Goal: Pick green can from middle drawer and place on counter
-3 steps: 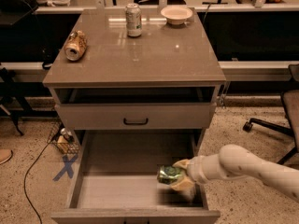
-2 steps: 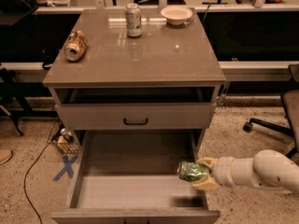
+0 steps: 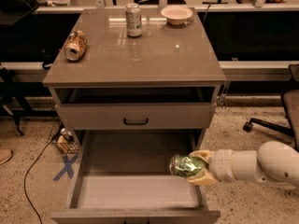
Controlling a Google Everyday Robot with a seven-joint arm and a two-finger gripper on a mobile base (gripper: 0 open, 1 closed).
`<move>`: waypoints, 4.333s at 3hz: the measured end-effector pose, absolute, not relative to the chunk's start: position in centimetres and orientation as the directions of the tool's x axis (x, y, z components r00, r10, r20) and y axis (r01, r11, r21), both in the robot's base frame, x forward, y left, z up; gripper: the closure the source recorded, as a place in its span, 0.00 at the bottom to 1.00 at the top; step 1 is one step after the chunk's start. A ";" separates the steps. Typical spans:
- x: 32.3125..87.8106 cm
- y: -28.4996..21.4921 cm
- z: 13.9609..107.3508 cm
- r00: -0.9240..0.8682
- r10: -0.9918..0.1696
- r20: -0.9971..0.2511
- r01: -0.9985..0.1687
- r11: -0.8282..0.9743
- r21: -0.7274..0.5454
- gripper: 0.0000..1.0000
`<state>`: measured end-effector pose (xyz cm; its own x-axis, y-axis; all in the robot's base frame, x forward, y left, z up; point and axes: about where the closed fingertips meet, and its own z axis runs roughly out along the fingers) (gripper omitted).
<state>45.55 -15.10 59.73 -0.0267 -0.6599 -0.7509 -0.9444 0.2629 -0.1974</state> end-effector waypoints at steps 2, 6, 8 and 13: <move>46.5 -11.6 75.9 0.096 -0.707 -0.701 -0.912 0.219 -0.346 1.00; 54.0 -9.9 85.2 0.105 -0.636 -0.765 -0.862 0.325 -0.388 1.00; 63.5 -8.6 91.2 0.071 -0.601 -0.796 -0.817 0.423 -0.392 1.00; 78.0 -8.2 87.2 -0.175 -0.490 -0.854 -0.761 0.618 -0.198 0.36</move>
Offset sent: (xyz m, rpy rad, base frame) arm 0.0328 0.0484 0.2690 -0.0995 -0.2396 0.0050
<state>78.02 -8.25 87.20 -0.1749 -0.4895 -0.8543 -0.7609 0.6178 -0.1982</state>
